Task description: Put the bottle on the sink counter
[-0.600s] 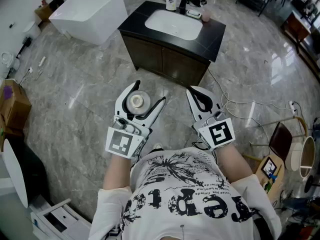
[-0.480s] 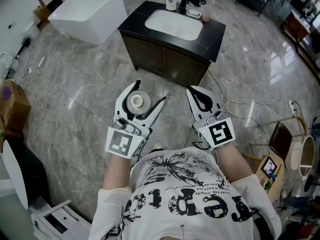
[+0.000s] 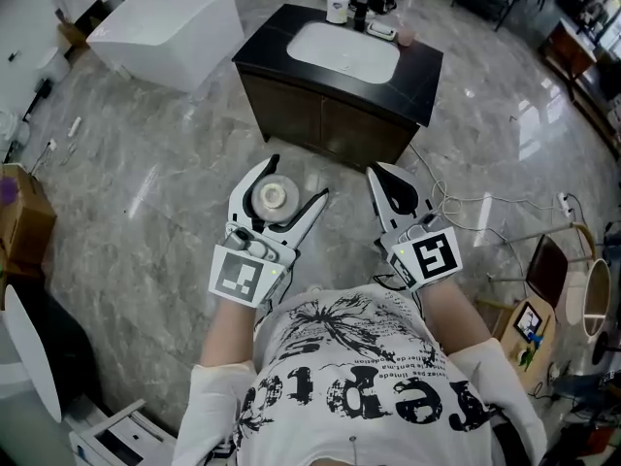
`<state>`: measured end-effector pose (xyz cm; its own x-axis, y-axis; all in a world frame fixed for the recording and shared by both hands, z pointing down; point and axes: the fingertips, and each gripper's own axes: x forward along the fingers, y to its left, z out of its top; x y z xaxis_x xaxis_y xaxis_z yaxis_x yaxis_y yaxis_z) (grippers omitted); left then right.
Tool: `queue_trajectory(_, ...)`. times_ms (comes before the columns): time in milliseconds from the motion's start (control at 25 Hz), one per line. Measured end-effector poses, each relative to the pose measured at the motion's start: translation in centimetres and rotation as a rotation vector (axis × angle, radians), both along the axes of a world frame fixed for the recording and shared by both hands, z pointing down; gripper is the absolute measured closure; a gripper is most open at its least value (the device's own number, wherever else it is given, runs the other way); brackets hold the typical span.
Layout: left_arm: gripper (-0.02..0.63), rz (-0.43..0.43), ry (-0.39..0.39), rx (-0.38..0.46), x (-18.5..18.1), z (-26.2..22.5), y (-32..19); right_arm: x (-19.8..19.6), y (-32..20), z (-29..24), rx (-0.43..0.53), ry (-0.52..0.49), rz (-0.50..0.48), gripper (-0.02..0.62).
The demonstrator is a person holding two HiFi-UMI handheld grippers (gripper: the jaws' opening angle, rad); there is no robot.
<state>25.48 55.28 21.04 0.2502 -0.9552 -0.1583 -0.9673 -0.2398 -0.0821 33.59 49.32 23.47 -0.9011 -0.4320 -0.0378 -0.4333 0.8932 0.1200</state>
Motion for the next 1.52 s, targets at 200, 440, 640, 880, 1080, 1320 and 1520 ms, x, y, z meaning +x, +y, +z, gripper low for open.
queue_trajectory(200, 0.255, 0.003, -0.009, -0.019, -3.5, 0.8, -0.9, -2.9, -0.8, 1.1, -0.025, 0.001, 0.020, 0.580)
queue_trajectory(440, 0.255, -0.012, 0.007, -0.045, -7.6, 2.0, -4.4, -6.4, -4.5, 3.1, -0.073, 0.025, 0.014, 0.580)
queue_trajectory(640, 0.255, -0.043, 0.002, -0.054, -10.7, 3.4, -11.4, -9.6, -11.6, 5.2, -0.101, 0.019, 0.004, 0.580)
queue_trajectory(880, 0.255, -0.077, -0.002, -0.064, -15.4, 3.5, -24.8, -14.6, -25.6, 5.5, -0.116, 0.013, -0.015, 0.580)
queue_trajectory(1080, 0.255, -0.091, -0.027, -0.067, -19.2, 3.3, -36.2, -18.6, -37.7, 4.6, -0.115, 0.012, -0.035, 0.580)
queue_trajectory(1320, 0.255, -0.110, -0.014, -0.082, -23.2, 3.4, -46.8, -22.6, -48.3, 4.7, -0.132, 0.033, -0.042, 0.580)
queue_trajectory(1520, 0.255, -0.083, -0.011, -0.111, -26.5, 4.3, -52.8, -25.8, -53.0, 5.8, -0.161, 0.053, -0.028, 0.580)
